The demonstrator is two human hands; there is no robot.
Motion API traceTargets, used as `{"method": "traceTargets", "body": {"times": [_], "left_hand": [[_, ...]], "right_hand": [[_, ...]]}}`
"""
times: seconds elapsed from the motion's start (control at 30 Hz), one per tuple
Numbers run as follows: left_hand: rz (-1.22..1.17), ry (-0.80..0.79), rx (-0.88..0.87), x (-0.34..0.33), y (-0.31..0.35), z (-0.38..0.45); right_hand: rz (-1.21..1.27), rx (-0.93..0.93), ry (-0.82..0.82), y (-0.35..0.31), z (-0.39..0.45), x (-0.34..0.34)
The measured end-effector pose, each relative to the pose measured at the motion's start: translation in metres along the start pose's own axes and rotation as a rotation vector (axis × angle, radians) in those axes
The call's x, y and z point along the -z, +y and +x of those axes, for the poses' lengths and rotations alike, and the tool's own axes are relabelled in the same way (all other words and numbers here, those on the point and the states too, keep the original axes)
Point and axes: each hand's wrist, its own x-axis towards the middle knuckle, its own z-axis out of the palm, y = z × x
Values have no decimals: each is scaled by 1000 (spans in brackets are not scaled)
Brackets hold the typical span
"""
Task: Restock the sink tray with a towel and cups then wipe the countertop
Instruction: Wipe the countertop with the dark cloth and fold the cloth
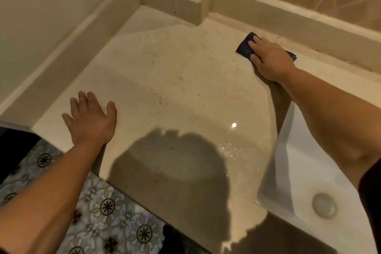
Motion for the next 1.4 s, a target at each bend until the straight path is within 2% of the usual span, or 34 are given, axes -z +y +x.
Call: {"method": "traceTargets", "body": {"times": [0.13,0.33,0.6,0.73,0.8,0.83,0.93,0.97,1.0,1.07,1.13,1.2,1.27,1.4], "left_hand": [[-11,-15,7,1,1,-1],[-17,-42,-5,0,0,1],[-29,-100,-40,4,-3,2],[-25,-108,-37,2,-4,3],[-23,-102,-43,1,-3,4],[-23,-99,-46,1,-3,4],[-32,-100,-47,0,-3,5],[-33,-101,-48,1,-3,4],[-38,-103,-50,1,-2,4],[-45,-100,-54,2,-2,3],[-45,-97,-53,3,-2,2],[-40,-97,-51,3,-1,1],[-40,-97,-52,3,-1,0],[-31,-66,-53,1,-2,-1]], "right_hand": [[24,78,-25,-45,-47,-6],[75,223,-87,-163,-165,-22],[341,198,-169,-293,-301,-51],[559,148,-130,-328,-339,-58],[801,-21,-135,-341,-353,-59],[1024,-169,-161,-347,-357,-59],[2031,-716,-339,-356,-348,-51],[2257,-869,-409,-355,-343,-48],[2370,-968,-439,-353,-339,-44],[2428,-1013,-468,-346,-330,-31],[2423,-939,-479,-334,-320,-18],[2351,-844,-402,-314,-310,-3],[2249,-780,-261,-283,-293,19],[1918,-619,162,-193,-229,71]]}}
